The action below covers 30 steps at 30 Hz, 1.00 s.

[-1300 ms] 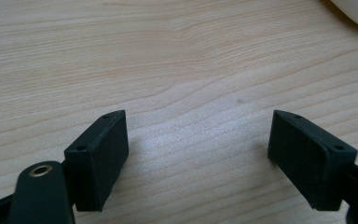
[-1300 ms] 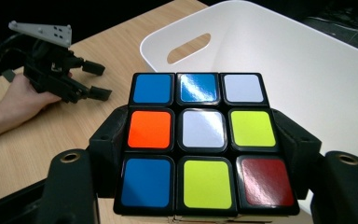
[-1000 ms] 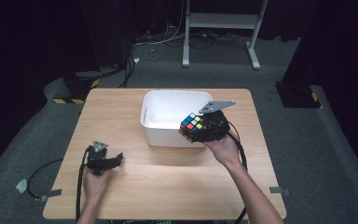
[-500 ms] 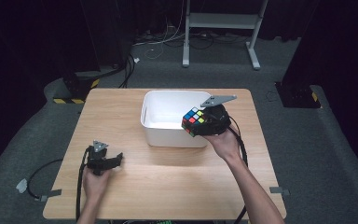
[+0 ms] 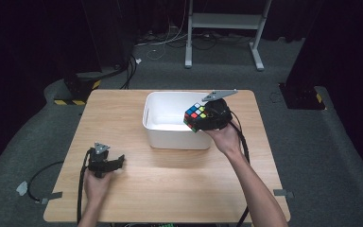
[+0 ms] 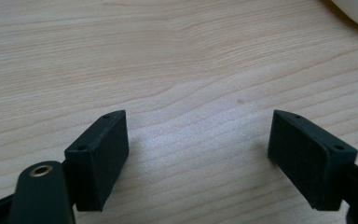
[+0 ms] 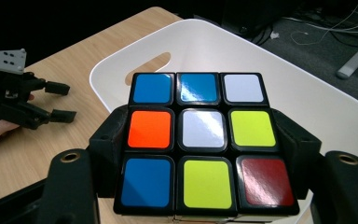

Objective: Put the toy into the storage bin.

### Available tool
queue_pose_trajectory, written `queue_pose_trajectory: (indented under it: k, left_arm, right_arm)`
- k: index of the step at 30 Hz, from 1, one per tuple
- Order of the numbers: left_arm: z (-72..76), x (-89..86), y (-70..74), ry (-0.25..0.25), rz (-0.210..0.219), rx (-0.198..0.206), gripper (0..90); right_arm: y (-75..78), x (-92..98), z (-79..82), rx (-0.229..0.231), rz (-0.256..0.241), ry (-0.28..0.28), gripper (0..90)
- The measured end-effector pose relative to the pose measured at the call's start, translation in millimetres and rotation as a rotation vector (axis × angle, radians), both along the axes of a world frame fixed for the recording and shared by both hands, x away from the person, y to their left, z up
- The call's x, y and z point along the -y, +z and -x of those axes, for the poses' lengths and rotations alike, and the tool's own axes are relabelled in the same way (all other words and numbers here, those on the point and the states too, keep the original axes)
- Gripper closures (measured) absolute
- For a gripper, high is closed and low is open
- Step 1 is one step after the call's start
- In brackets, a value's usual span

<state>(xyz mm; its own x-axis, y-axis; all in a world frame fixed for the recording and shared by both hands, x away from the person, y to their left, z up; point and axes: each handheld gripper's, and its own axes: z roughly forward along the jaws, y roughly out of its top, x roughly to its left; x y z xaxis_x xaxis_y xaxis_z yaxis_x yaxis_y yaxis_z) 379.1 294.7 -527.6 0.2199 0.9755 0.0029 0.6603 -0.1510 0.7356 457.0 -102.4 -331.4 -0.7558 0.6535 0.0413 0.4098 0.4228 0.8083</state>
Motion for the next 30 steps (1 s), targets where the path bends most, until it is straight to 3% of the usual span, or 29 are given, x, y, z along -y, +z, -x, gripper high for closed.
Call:
queue_pose_trajectory:
  k: [14,21,26,30]
  left_arm:
    - [-0.3,0.1,-0.2,0.0,0.003,0.001,20.5]
    - [0.1,0.1,-0.1,0.001,0.002,0.001,20.7]
    - [0.1,0.1,-0.1,0.001,0.002,0.002,20.7]
    - [0.1,0.0,-0.1,0.0,0.002,0.002,20.7]
  right_arm:
    - [-10.4,-8.8,-26.7,-0.027,-0.022,-0.016,33.7]
    - [-11.1,-21.9,-35.5,-0.028,0.005,-0.017,33.7]
    - [-10.6,-29.1,-41.8,-0.033,-0.002,-0.011,33.7]
    - [-12.2,-40.5,-50.7,-0.042,0.027,-0.007,33.7]
